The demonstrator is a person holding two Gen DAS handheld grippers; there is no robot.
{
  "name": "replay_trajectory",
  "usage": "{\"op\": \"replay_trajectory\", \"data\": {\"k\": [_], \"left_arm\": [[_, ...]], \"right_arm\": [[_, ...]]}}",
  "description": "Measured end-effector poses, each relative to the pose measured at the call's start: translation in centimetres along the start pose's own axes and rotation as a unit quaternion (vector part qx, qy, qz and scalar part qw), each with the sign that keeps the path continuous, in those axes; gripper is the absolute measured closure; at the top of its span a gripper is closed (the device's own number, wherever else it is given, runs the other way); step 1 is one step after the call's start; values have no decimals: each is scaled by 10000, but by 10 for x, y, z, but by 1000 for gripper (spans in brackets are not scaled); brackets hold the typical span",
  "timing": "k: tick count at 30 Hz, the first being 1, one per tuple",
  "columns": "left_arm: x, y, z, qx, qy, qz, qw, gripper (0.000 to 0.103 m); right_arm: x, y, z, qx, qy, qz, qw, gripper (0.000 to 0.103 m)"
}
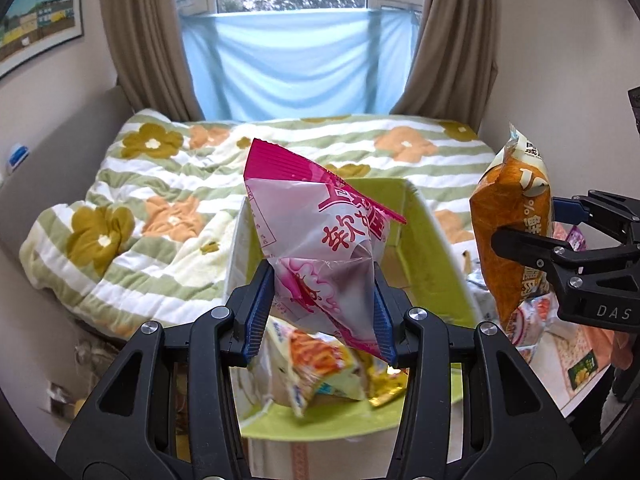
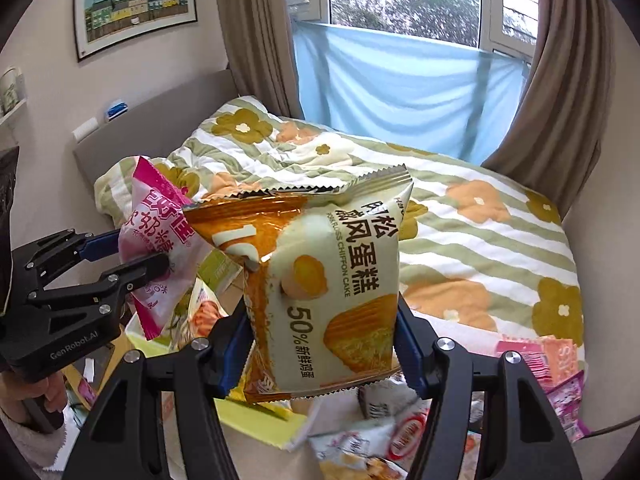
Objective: Organize snacks
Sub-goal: 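Carry both bags over the box and open both tools to drop them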
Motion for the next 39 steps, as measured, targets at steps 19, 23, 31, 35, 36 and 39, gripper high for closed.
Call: {"op": "replay_trajectory", "data": {"k": [19, 23, 31, 35, 36, 39], "left_arm": [[-118, 47, -30, -140, 863, 478, 9950, 0], [-107, 51, -19, -95, 931, 305, 9951, 0], [-88, 64, 3, 129, 1004, 158, 9947, 0], [-83, 64, 7, 90, 1000, 51, 9949, 0], [-81, 64, 8, 89, 987, 39, 9951, 0], [-79, 67, 11, 139, 1009, 40, 9948, 0]], "right_arm": [[-98, 18, -33, -651, 872, 96, 9940, 44], [-100, 21, -37, -505, 883, 115, 9948, 44], [-109, 32, -50, -352, 900, -106, 9953, 44], [-129, 33, -53, -416, 1137, -190, 9925, 44], [-133, 32, -54, -418, 1192, -188, 9918, 44], [-142, 33, -55, -476, 1242, -124, 9910, 42]]}}
Point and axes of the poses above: each gripper's, at about its wrist camera, not at the fingertips, and x roughly against the way its jaws point, y to its left, z to its underside, the point moved 1 cm from there along -x, roughly the way its jaws point, and after that the axes turned 14 degrees about y, right-handed, at the moved point
